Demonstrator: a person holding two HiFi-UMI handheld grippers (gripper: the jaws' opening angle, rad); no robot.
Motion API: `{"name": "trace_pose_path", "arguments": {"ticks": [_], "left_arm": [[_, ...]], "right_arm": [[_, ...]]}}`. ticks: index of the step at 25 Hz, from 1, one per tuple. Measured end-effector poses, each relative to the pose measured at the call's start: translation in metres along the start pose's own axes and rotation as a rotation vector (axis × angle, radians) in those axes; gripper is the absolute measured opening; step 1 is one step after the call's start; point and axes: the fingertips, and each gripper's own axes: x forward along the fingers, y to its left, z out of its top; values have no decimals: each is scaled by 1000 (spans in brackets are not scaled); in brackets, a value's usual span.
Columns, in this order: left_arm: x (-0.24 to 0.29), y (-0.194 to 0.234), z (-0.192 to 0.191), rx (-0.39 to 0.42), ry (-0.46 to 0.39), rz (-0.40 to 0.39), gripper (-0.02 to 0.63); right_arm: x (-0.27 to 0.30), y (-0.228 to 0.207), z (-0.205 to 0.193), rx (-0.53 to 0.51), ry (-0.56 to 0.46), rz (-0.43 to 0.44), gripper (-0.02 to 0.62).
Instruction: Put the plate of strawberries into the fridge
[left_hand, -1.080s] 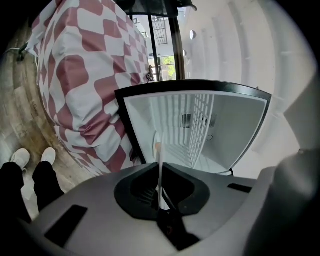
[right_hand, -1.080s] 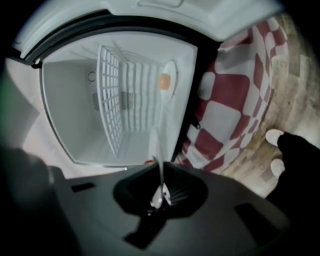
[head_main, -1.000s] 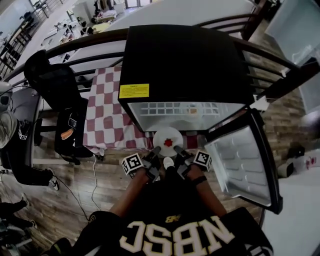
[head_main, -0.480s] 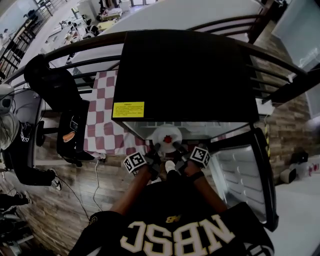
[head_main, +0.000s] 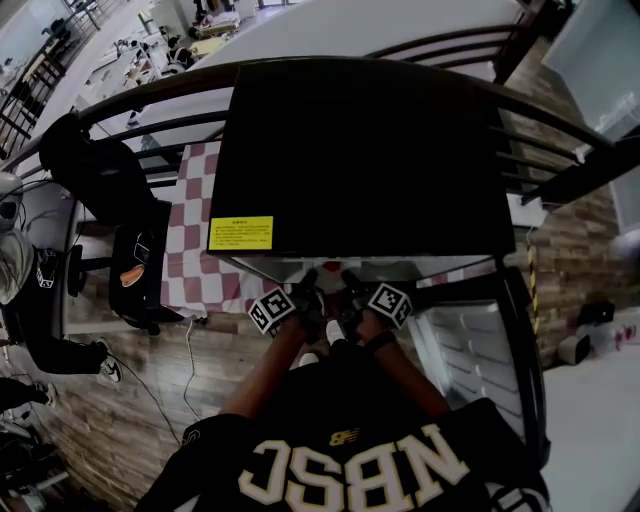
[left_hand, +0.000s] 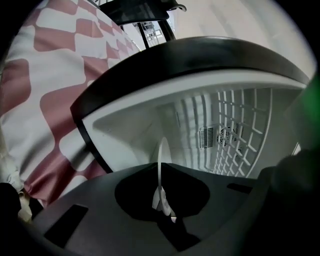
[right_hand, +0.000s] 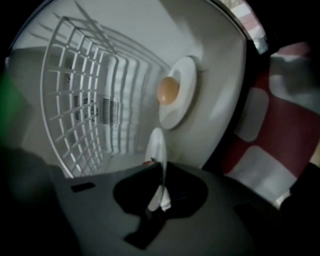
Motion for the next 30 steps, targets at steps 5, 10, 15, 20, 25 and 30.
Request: {"name": "trace_pose_path", "arguments": {"ticks": [5, 10, 15, 20, 25, 30], "left_arm": [[13, 1, 10, -7, -42, 16, 29], [19, 5, 17, -29, -93, 29, 29], [22, 10, 23, -37, -119, 46, 29], [23, 12, 24, -50, -110, 43, 31], [22, 13, 18, 20, -66, 91, 35], [23, 7, 17, 59, -37, 87, 93]], "right_arm": [[12, 0, 9, -1, -30, -15, 35], [22, -1, 13, 4, -49, -35, 35], [29, -1, 13, -3, -44, -63, 35], [32, -1, 15, -19, -46, -77, 35], [32, -1, 16, -21, -45, -79, 37], [35, 8, 14, -76, -32, -77, 121]]}}
